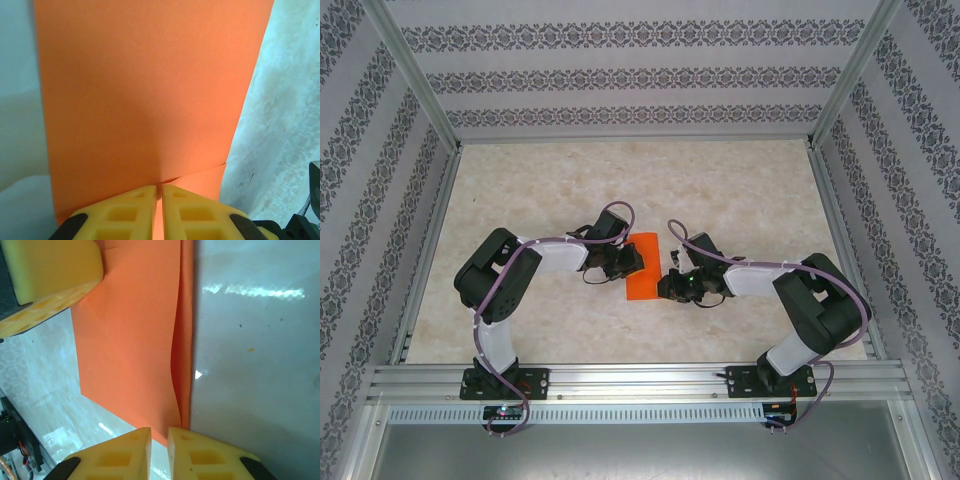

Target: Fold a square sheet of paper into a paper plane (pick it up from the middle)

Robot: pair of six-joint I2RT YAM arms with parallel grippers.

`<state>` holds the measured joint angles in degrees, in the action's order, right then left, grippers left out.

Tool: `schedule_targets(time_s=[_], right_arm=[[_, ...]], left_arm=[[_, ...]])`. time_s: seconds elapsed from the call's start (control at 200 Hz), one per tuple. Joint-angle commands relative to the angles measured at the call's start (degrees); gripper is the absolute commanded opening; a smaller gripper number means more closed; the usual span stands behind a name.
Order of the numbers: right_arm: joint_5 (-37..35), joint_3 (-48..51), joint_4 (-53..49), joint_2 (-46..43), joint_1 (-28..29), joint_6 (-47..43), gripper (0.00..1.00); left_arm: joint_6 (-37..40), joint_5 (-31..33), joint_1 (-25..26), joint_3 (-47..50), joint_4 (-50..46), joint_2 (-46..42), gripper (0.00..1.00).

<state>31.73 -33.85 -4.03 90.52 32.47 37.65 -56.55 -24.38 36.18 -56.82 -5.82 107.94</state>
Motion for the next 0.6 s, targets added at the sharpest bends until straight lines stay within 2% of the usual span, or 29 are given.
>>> schedule_targets(time_s=[0.0, 0.36, 0.594], right_arm=[[-1.93, 1.33, -5.93, 0.62, -0.48, -0.12, 0.18], [-2.24, 0.80, -6.87, -1.68, -0.32, 0.08, 0.18], [0.48, -3.92, -4.80, -4.27, 0.06, -0.12, 0.19]], left_arm=[[1.80, 3.59, -0.04, 0.06, -3.45, 2.04, 0.14], [2.05, 3.37, -0.01, 0.38, -3.31, 1.83, 0.14], [2.32, 3.27, 0.03, -0.05, -3.74, 1.85, 0.14]])
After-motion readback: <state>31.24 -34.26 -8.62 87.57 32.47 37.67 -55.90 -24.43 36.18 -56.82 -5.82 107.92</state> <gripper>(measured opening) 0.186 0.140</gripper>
